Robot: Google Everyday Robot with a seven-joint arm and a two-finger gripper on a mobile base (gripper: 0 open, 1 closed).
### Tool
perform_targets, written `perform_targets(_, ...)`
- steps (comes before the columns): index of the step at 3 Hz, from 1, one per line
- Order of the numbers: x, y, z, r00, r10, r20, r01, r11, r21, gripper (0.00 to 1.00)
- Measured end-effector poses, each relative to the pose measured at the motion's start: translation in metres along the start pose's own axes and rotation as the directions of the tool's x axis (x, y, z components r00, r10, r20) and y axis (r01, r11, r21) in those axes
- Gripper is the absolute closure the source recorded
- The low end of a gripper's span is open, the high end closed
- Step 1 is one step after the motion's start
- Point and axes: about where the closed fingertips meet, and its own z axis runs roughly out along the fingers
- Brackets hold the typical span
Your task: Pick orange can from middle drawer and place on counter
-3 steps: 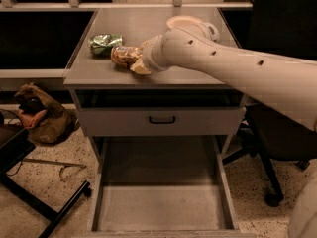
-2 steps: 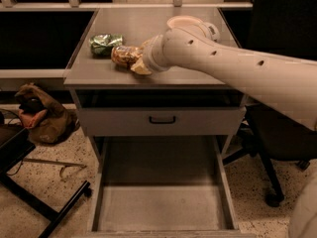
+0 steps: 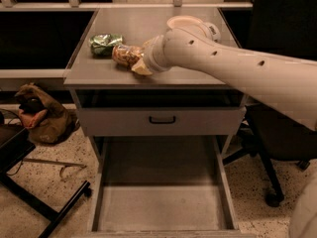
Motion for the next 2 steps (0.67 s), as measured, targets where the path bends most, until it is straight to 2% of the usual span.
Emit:
perform_targets(1,0.0000,0.0000,0.0000,1.000,0.000,0.000,0.000,1.0000,0.000,0.00)
perform_targets(2,0.0000,0.0000,0.0000,1.000,0.000,0.000,0.000,1.0000,0.000,0.00)
